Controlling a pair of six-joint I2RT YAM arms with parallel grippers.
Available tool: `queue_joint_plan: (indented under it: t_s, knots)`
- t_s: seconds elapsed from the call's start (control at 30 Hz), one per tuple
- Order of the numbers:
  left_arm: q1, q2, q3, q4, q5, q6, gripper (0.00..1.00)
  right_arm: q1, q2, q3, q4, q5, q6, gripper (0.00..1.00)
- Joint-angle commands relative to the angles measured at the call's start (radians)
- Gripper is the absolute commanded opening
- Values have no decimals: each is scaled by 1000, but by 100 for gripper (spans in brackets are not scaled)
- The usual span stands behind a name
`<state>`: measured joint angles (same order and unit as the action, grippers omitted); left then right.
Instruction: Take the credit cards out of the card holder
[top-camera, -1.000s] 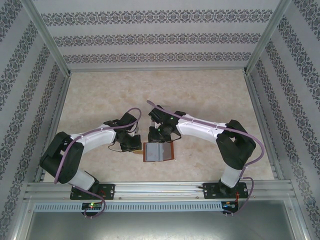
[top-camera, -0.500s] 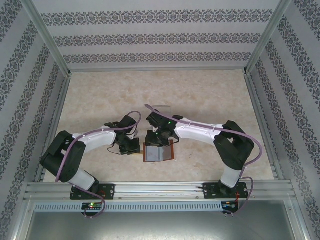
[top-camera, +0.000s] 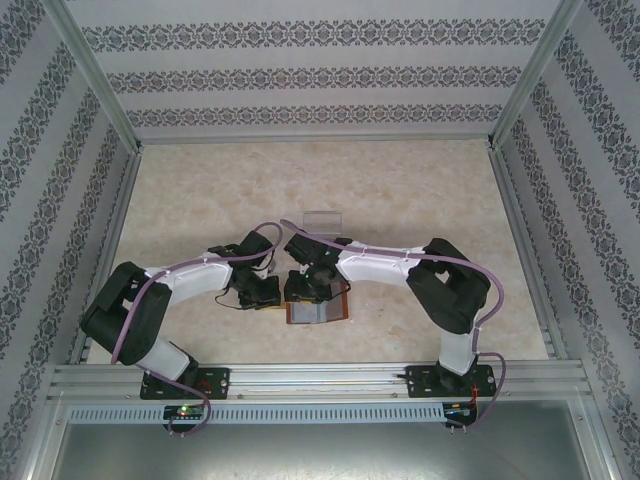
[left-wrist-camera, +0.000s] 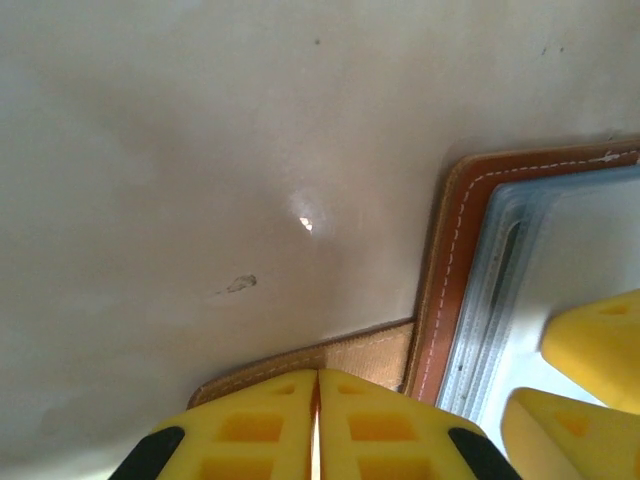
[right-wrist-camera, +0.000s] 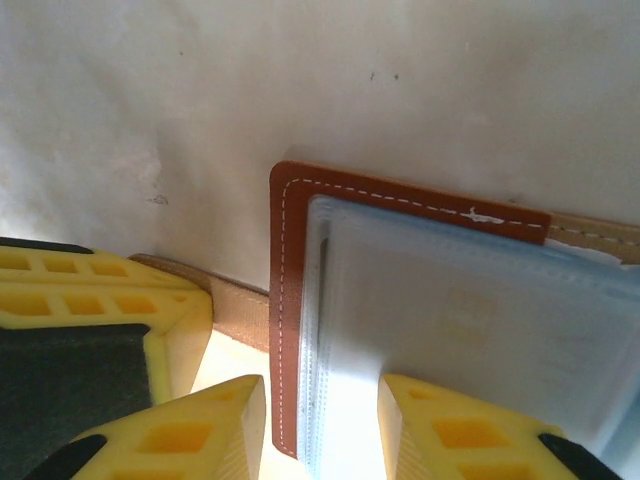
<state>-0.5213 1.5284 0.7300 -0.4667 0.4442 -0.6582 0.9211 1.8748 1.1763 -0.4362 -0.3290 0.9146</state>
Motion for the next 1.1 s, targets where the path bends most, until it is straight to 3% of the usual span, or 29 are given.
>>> queue_joint_plan:
  t_s: [0.0,0.4,1.07]
  knots:
    - [13,4,-27,20,-5,6,9,11,20,23,-1,-5,10,36]
    - [12,9,-20,15,-3,11,9,19,14,37,-95,58,-11,40]
    - [13,13,-12,13,9,13,9,56,22,171,-422,302,-77,52]
